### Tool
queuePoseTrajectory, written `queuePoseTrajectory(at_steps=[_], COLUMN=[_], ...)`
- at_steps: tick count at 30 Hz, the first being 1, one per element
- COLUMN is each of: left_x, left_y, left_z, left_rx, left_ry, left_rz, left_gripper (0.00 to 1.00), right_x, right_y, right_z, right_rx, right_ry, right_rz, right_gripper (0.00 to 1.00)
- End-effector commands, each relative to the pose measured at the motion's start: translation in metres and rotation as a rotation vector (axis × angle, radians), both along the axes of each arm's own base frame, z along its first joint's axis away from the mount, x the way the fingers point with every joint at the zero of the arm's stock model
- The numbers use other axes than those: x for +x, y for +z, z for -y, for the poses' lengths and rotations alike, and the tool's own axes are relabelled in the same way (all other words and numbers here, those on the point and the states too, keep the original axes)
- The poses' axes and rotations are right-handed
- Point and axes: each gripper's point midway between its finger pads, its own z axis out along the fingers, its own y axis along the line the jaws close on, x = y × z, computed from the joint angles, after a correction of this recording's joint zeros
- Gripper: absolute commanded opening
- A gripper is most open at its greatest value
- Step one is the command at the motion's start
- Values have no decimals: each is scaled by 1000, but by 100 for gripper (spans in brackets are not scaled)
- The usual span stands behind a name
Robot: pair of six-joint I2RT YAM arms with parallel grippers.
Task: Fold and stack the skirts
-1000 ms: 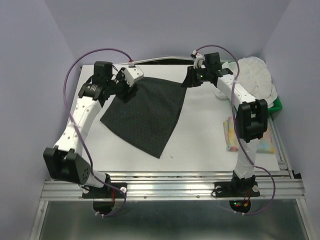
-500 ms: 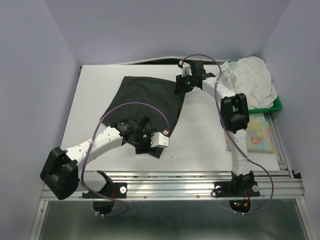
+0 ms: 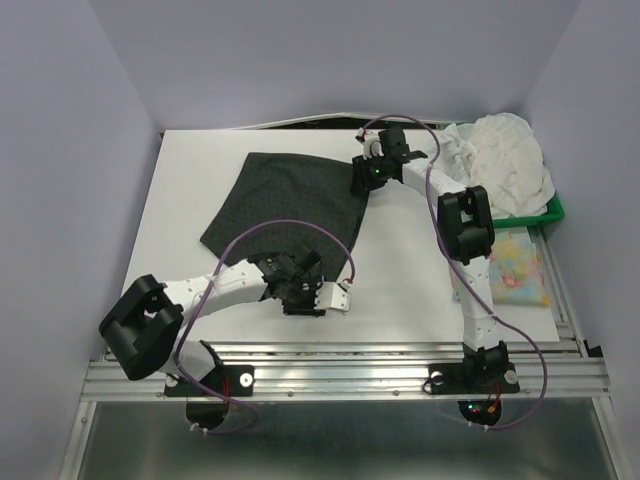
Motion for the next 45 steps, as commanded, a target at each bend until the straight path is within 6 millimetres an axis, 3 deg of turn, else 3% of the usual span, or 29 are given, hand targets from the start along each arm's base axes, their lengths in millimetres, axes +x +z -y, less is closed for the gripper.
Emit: queuePoseTrajectory(at_steps=[1, 4, 11, 18, 20, 21, 22, 26, 39, 41, 42, 44, 45], left_x=[2, -2, -23, -42, -35, -32, -29, -12, 4, 2, 2, -1, -3], left_y=[-6, -13, -17, -19, -6, 5, 10, 22, -14, -20, -20, -15, -14], left_z=[4, 1, -10, -20, -11, -4, 1, 14, 28, 24, 23, 21, 20], left_rx=[-4, 13, 22, 44, 3, -41, -64, -80, -15, 3, 3, -13, -18], left_ry=[-19, -23, -57, -70, -34, -29, -22, 10, -35, -47, -47, -35, -28], left_rz=[19, 7, -10, -36, -18, 7, 19, 60, 66, 60, 62, 63, 61], left_gripper=[41, 24, 0, 0, 14, 26, 31, 36, 39, 24, 10, 0, 0], right_x=[15, 15, 18, 22, 20, 20, 19, 18, 13, 15, 15, 17, 20], right_y=[-3, -7, -19, -27, -25, -25, -24, -24, -27, -27, -27, -30, -31], right_z=[7, 9, 15, 22, 20, 20, 20, 18, 20, 20, 21, 24, 30], right_rx=[-31, -47, -83, -98, -91, -90, -86, -75, -89, -95, -100, -119, -125], right_ry=[-14, -17, -36, -46, -41, -39, -38, -31, -20, -19, -17, -25, -34], right_rz=[45, 42, 37, 30, 27, 24, 24, 18, 3, 6, 10, 13, 16], right_gripper=[45, 45, 44, 44, 44, 44, 44, 44, 45, 45, 44, 44, 44])
